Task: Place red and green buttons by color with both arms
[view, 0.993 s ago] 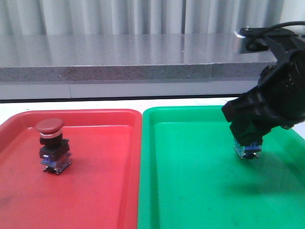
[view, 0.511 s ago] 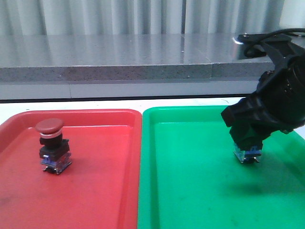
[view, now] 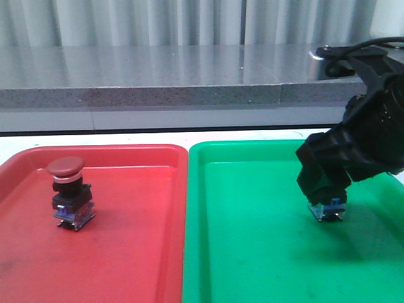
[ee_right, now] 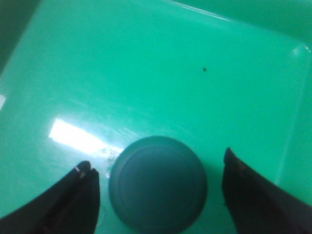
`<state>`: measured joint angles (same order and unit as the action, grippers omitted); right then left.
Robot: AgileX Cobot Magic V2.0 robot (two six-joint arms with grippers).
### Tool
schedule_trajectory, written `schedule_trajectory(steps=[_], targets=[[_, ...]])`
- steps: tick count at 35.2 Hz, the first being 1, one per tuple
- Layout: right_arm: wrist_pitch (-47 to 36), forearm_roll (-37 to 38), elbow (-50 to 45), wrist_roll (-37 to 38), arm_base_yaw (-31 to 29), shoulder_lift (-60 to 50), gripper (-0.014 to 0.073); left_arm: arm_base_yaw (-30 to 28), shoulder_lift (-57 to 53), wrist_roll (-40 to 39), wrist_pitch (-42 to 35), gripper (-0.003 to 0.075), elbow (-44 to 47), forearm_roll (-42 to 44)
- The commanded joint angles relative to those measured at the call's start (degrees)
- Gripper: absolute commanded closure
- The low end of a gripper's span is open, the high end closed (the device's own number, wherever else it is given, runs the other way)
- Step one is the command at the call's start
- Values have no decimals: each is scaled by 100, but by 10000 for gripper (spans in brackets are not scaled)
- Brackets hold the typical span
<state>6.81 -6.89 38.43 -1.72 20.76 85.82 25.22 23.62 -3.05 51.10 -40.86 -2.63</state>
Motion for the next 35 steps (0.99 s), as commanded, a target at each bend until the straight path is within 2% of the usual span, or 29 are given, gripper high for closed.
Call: schedule_trajectory(steps=[1, 10, 19, 29, 35], targets=[[-29, 16, 148, -39, 1, -511, 39, 49, 39, -20, -401, 229, -155, -11], [750, 16, 148, -39, 1, -1678, 39, 49, 39, -20, -401, 229, -155, -11], [1899, 24, 148, -39, 1, -3023, 39, 49, 39, -20, -401, 229, -155, -11], [3131, 380, 148, -39, 1, -4753, 39, 49, 39, -20, -401, 229, -155, -11], [3651, 420, 148, -39, 1, -5348, 39, 49, 39, -20, -401, 229, -155, -11]])
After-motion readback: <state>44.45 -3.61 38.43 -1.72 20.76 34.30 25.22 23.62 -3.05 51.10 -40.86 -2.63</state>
